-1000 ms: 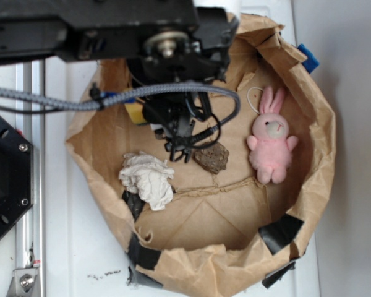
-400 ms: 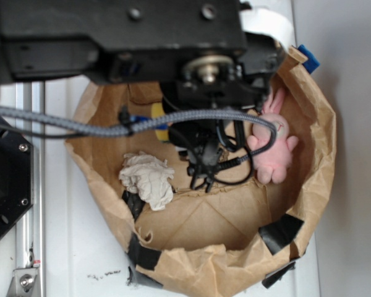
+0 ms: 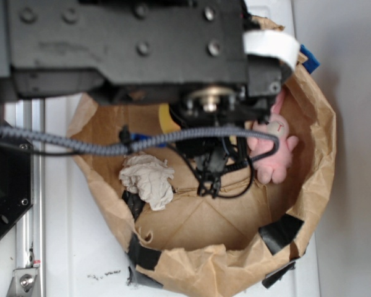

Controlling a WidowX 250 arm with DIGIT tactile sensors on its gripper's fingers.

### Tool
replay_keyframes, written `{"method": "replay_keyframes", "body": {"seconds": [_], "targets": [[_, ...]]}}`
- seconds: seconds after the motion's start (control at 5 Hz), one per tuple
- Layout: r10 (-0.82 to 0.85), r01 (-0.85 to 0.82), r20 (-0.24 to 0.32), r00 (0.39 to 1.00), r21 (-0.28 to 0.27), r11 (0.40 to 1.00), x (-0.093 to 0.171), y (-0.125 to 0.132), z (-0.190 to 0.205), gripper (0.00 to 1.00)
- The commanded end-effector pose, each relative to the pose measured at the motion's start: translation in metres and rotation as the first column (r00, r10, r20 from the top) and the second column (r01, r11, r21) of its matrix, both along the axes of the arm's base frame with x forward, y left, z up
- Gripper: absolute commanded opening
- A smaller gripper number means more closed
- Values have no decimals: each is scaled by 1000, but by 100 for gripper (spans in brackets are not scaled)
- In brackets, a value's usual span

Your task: Grab the green sponge.

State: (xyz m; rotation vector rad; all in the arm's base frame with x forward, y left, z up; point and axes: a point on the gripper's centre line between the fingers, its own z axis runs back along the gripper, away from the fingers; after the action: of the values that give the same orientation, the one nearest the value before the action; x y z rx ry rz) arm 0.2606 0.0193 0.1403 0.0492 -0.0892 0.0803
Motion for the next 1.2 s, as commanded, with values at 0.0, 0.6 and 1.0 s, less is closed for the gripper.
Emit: {"method": "replay_keyframes", "body": {"seconds": [0.0,0.6,1.0], "targets": [[-18,17,54,998,8,1000,-2,-10,12,0],[0,-1,46,999,8,1000,0,-7,8,0],[13,-14,48,999,7,1000,0,-6,7,0]]}}
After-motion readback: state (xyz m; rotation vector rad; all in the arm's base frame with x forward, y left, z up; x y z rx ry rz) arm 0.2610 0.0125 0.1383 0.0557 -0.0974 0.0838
